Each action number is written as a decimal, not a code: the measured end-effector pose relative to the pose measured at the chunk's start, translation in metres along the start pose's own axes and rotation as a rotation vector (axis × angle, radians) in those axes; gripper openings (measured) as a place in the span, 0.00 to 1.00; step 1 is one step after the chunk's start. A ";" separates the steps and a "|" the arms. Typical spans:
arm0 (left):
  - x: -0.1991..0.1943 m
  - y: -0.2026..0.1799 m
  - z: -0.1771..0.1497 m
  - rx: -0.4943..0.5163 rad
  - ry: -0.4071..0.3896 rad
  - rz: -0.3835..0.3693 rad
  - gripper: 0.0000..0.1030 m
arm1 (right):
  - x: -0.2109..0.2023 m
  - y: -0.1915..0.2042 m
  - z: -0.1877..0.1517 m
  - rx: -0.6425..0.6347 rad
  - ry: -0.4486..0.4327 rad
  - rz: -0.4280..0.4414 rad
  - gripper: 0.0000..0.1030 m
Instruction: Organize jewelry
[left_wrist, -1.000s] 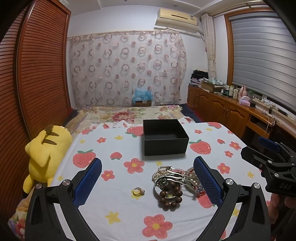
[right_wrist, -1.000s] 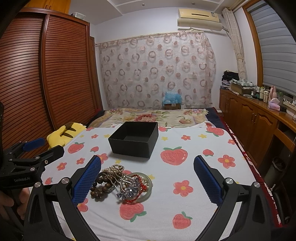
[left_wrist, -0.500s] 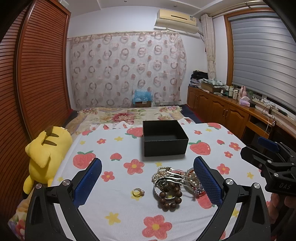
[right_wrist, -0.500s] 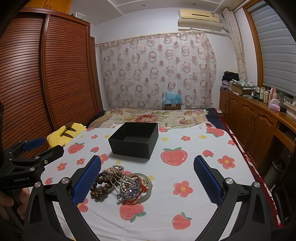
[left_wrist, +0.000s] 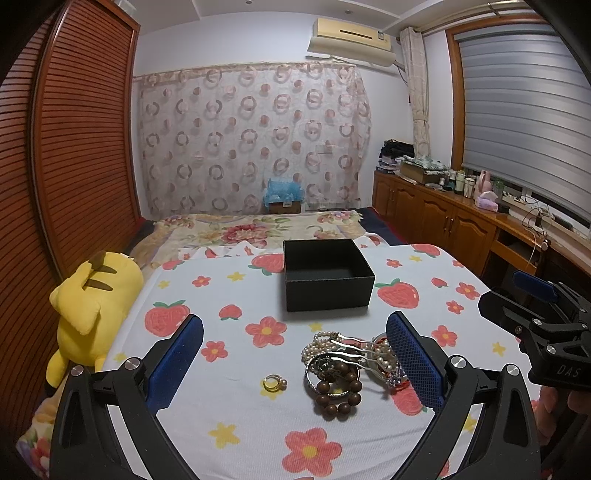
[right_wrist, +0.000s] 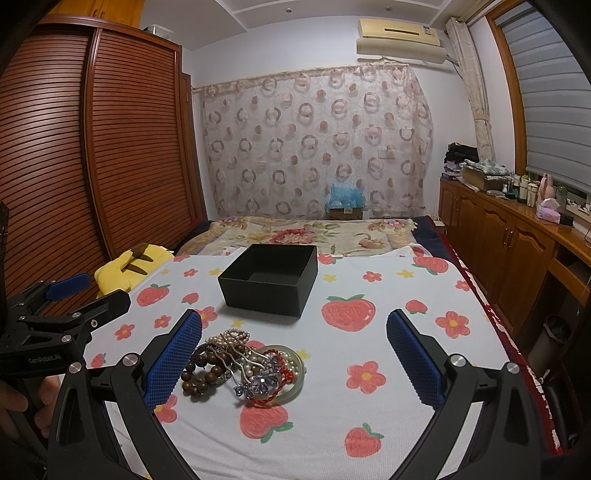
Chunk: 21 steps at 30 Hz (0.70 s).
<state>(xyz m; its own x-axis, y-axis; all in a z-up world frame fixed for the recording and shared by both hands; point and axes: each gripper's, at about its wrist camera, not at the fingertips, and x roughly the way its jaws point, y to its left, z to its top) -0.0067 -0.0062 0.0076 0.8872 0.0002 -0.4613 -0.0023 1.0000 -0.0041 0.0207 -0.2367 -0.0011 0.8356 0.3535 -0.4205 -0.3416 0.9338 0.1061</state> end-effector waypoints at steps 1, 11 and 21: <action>0.000 0.000 0.000 0.001 0.000 0.001 0.93 | 0.000 0.000 0.000 0.000 0.000 0.000 0.98; -0.001 -0.001 0.000 0.000 -0.001 0.000 0.93 | -0.001 0.000 0.000 0.000 -0.001 0.000 0.98; -0.005 -0.009 0.005 -0.003 0.031 -0.013 0.93 | 0.007 0.002 -0.001 0.005 0.018 0.004 0.98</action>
<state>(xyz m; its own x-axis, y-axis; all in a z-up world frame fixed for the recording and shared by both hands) -0.0083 -0.0149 0.0143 0.8723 -0.0128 -0.4888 0.0075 0.9999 -0.0127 0.0251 -0.2326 -0.0047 0.8263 0.3565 -0.4361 -0.3429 0.9326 0.1127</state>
